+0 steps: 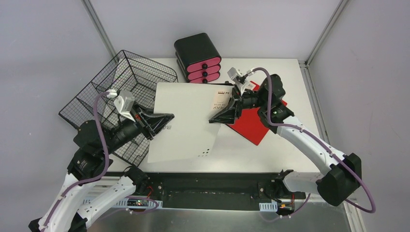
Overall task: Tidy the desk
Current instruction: Move the storage box to the center of the board.
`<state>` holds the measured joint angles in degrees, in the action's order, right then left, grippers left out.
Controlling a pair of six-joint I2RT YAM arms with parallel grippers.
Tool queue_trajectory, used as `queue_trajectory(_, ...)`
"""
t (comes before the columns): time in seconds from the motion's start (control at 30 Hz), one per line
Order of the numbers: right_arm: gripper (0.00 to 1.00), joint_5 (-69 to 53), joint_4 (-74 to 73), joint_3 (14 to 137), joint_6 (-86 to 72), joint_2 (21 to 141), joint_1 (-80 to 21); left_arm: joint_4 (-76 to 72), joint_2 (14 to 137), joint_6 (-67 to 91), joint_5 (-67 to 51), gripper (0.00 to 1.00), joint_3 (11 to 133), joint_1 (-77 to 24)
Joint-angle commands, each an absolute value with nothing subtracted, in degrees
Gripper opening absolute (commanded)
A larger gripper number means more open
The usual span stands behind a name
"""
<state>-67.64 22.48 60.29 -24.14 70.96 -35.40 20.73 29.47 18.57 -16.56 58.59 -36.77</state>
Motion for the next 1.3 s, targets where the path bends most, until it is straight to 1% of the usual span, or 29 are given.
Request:
queue_trajectory(0.0, 0.0, -67.5, 20.2, 61.0, -21.4, 70.1, -36.0, 30.4, 30.4, 18.4, 2.2, 0.31, 65.8, -36.0)
queue_trajectory(0.03, 0.0, -67.2, 19.1, 61.0, -20.1, 70.1, -36.0, 34.0, 30.9, 18.1, 4.5, 0.41, 67.8, -36.0)
queue_trajectory(0.07, 0.0, -66.9, 18.6, 60.9, -19.4, 70.2, -36.0, 36.4, 31.3, 17.3, 5.5, 0.43, 69.6, -36.0)
queue_trajectory(0.1, 0.0, -66.9, 18.6, 60.7, -19.1, 70.3, -36.0, 38.0, 31.5, 16.5, 5.4, 0.42, 71.3, -36.0)
queue_trajectory(0.13, 0.0, -67.1, 18.6, 60.6, -19.1, 70.5, -36.0, 38.7, 31.6, 15.8, 4.4, 0.31, 71.8, -36.0)
queue_trajectory(0.17, 0.0, -67.3, 18.6, 60.6, -19.3, 70.7, -36.1, 38.8, 31.7, 15.6, 3.4, 0.03, 72.0, -36.0)
queue_trajectory(0.2, 0.0, -67.4, 18.9, 60.6, -19.9, 70.9, -36.5, 38.7, 31.8, 16.1, 2.3, 0.0, 71.6, -36.0)
queue_trajectory(0.3, 0.0, -67.2, 21.4, 59.5, -22.3, 71.4, -37.8, 36.4, 32.7, 17.7, -1.0, 0.0, 68.7, -36.0)
queue_trajectory(0.37, 0.0, -65.0, 20.8, 58.6, -22.2, 71.5, -38.0, 33.9, 32.7, 18.4, -3.3, 0.0, 66.6, -36.0)
queue_trajectory(0.4, 0.0, -63.8, 19.0, 58.3, -21.1, 71.4, -37.9, 33.1, 32.6, 18.3, -4.1, 0.07, 66.2, -36.0)
queue_trajectory(0.5, 0.0, -61.9, 15.5, 56.7, -17.1, 70.8, -36.5, 32.4, 31.3, 17.1, -6.2, 0.49, 66.4, -36.0)
queue_trajectory(0.53, 0.0, -62.5, 15.6, 56.5, -17.2, 70.7, -36.1, 32.9, 31.0, 17.0, -6.0, 0.59, 66.8, -36.0)
queue_trajectory(0.57, 0.0, -63.4, 15.9, 56.4, -17.3, 70.8, -36.0, 33.6, 30.9, 17.0, -5.8, 0.66, 67.1, -36.0)
queue_trajectory(0.6, 0.0, -64.1, 16.6, 56.2, -17.9, 70.7, -36.0, 34.5, 30.9, 17.2, -5.4, 0.7, 67.3, -36.0)
queue_trajectory(0.73, 0.0, -62.0, 16.4, 55.1, -16.9, 70.5, -35.4, 35.9, 31.7, 18.0, -5.3, 0.74, 65.5, -36.1)
queue_trajectory(0.93, 0.0, -60.6, 4.0, 55.6, -4.9, 73.7, -31.9, 34.3, 34.2, 15.1, -8.9, 0.78, 62.3, -36.0)
queue_trajectory(1.07, 0.0, -63.7, -1.5, 56.4, -0.4, 75.1, -31.7, 30.9, 37.2, 12.4, -18.4, 0.78, 59.4, -36.0)
queue_trajectory(1.1, 0.0, -64.8, -2.3, 56.5, 1.3, 75.3, -31.7, 30.5, 37.7, 11.9, -19.9, 0.8, 58.7, -36.0)
queue_trajectory(1.17, 0.0, -66.4, -5.8, 57.4, 4.0, 75.5, -31.8, 30.4, 38.5, 10.8, -21.2, 0.81, 58.1, -36.0)
queue_trajectory(1.27, 0.0, -67.3, -16.1, 60.7, 7.2, 76.9, -31.8, 30.3, 38.4, 9.5, -21.5, 0.81, 57.5, -36.0)
